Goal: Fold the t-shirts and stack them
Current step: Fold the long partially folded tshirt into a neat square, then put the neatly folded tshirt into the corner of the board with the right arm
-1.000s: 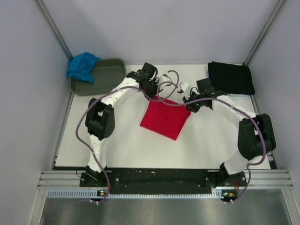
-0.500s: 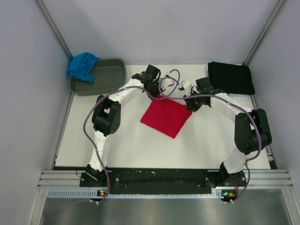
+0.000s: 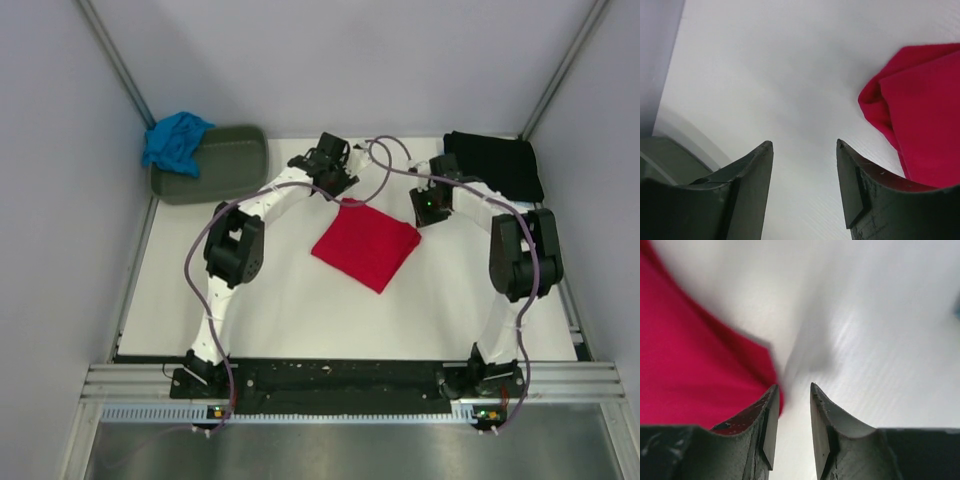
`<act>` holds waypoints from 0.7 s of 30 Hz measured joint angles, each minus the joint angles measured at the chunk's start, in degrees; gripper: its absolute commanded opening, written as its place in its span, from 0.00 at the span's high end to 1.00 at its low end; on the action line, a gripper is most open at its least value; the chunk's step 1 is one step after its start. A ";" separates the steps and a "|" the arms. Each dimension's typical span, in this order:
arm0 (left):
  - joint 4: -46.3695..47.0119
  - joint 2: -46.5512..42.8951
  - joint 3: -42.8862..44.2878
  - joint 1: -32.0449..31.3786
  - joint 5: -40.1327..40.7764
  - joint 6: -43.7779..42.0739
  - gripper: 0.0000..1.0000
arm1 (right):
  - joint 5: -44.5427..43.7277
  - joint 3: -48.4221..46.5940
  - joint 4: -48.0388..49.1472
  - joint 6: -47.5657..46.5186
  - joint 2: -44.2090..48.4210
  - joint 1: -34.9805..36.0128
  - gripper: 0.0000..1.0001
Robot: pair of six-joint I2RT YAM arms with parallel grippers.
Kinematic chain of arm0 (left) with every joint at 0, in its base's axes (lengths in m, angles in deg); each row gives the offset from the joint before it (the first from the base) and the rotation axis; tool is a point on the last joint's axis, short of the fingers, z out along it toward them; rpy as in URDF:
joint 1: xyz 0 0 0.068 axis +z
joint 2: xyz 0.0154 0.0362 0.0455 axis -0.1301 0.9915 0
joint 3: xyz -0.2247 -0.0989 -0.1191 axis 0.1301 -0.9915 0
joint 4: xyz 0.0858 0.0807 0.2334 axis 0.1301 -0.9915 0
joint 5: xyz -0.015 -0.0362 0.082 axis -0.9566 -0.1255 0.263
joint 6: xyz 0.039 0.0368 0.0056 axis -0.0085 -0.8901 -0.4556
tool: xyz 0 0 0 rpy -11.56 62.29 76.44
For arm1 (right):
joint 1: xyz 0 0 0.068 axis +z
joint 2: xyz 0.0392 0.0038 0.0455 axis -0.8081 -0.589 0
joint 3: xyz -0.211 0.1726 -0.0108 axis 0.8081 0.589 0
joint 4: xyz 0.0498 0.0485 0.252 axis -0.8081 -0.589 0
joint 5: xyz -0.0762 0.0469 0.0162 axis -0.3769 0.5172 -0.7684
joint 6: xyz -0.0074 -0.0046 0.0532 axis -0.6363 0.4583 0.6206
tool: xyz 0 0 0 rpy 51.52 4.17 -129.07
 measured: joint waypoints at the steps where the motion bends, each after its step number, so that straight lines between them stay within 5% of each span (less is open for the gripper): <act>1: 0.04 0.00 0.70 -0.02 0.02 0.22 0.42 | -0.68 -1.20 -0.55 1.70 -0.85 -0.96 0.66; 5: 0.09 -2.12 -0.72 -0.04 -1.14 2.10 0.46 | -3.74 -5.29 -2.56 7.87 -1.86 -4.70 0.61; 12: -0.39 -15.69 -21.57 -0.04 -9.33 6.80 0.49 | -1.68 -0.33 -4.00 18.67 6.58 -6.01 0.35; 21: -1.95 -16.63 -27.67 -0.33 -14.71 10.36 0.53 | 12.35 19.23 4.02 34.51 16.61 -5.07 0.33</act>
